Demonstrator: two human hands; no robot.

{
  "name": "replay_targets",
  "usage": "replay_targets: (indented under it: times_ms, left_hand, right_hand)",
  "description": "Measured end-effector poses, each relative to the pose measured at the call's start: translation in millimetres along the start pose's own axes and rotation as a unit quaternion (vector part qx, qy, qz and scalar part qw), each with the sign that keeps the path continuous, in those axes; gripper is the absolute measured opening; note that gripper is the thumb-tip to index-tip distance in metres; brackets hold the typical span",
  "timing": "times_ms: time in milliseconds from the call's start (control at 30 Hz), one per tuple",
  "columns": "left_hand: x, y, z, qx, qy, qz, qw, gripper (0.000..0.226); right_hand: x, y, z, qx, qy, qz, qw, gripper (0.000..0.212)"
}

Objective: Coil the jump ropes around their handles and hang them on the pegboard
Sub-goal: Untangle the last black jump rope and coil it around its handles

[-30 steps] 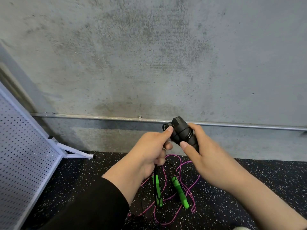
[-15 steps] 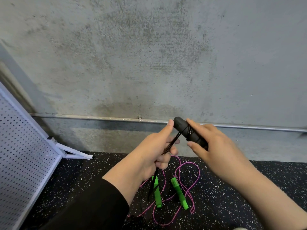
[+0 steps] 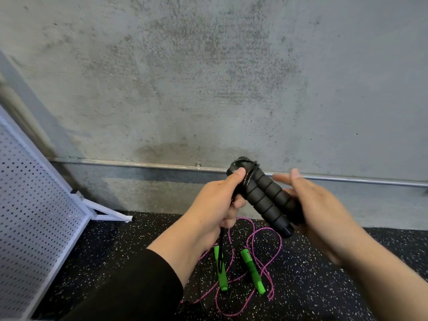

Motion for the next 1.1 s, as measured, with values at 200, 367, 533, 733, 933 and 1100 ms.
replay_targets:
  times_ms: [200,367,533,733,933,1100]
  left_hand:
    - [-3.4,3.6,-2.3,0.008,0.022,0.035,0.999,0.038]
    - [-3.6,2.4,-3.3,0.000,0.031,0.050,0.998,0.044]
    - [-4.7,1.3,-3.1,0.047,-0.021,0.042,0.998,0.071]
    - [-3.3,4.0,1.9,0.054,-0.068,0.054,0.995,0.082]
    - [1.4,3.9,6.3,0.004,-0.082,0.053,0.995,0.089]
    - [-0.1,2.4,6.3,-0.037,-0.067,-0.003,0.997,0.043]
  right_hand:
    - [-8.3,-13.3,-1.0,0.238,0.195,0.255,0.916,0.059]
    - [2.4,-10.8,-2.4,0.173,0.092,0.180,0.964,0.048]
    - [8.3,-13.4,2.9,0.040,-0.014,0.014,0.999,0.026]
    - [4.8,-8.6,-1.2,-0.248,-0.075,-0.047,0.965,0.023]
    - [0.1,1.6,-6.6,-0.438,-0.160,-0.056,0.883,0.033]
    - [-1.3,8.5,-10.1,-0.494,-0.199,-0.012,0.846,0.042]
Point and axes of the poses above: each hand's wrist, its own x-axis towards the middle knuckle, its own y-axis out of the palm, z = x × y, the point moved 1 cm from there along x, towards the middle knuckle, and after that the axes turned 3 degrees about z, right-handed, at the moved point
